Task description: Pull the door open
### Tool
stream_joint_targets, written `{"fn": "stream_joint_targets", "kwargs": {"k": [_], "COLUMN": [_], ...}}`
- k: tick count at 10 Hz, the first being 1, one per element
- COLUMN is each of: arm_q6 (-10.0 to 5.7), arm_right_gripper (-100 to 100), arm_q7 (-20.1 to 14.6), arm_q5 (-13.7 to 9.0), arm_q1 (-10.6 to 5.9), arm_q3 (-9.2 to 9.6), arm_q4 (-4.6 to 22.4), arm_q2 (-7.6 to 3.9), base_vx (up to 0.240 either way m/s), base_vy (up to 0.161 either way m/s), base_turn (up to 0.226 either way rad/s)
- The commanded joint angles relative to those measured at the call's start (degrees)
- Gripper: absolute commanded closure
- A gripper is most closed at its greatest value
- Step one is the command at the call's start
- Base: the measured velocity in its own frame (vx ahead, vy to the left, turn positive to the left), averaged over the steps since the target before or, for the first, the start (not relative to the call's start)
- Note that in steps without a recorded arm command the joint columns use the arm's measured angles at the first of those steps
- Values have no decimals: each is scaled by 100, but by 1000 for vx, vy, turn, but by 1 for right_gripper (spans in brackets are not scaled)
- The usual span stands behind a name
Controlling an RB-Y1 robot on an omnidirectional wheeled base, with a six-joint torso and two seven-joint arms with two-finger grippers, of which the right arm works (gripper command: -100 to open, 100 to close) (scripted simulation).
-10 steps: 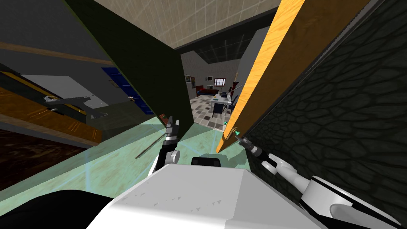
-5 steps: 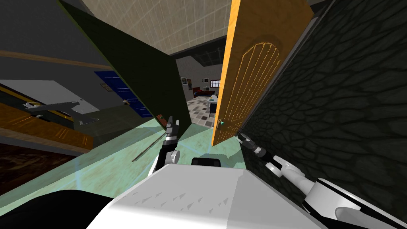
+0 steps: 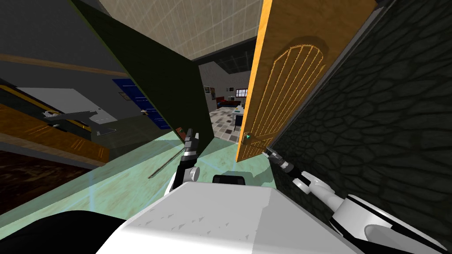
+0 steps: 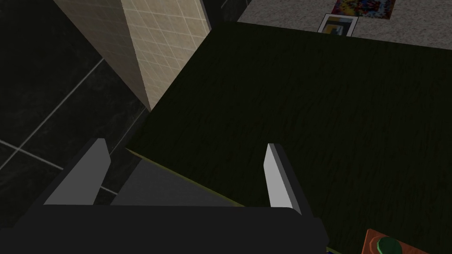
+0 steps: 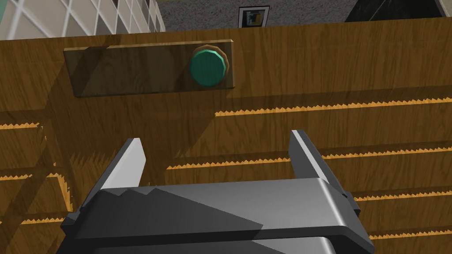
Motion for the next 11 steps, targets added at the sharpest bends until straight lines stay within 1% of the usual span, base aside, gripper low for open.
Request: {"fn": "stream_joint_targets", "kwargs": {"k": [1,4,5,6,7,11], "arm_q6": [179,466,550,488,488,488], "arm_right_gripper": [-100,-100,-100,-100,100,100], "arm_q7": [29,56,64,63,63,63], "arm_q5": [-1,-3,-4,-2,-2,-2], "arm_q1": [-73,-221,-265,-241,-241,-241], "arm_q3": [-61,-172,-205,-181,-181,-181], "arm_q4": [-7,22,30,38,38,38], "arm_q2": [88,235,278,261,261,261], "base_vx": [223,212,247,110,-15,-30], "base_vy": [92,146,61,17,3,-6], "base_turn": [117,128,120,30,-22,-3]}}
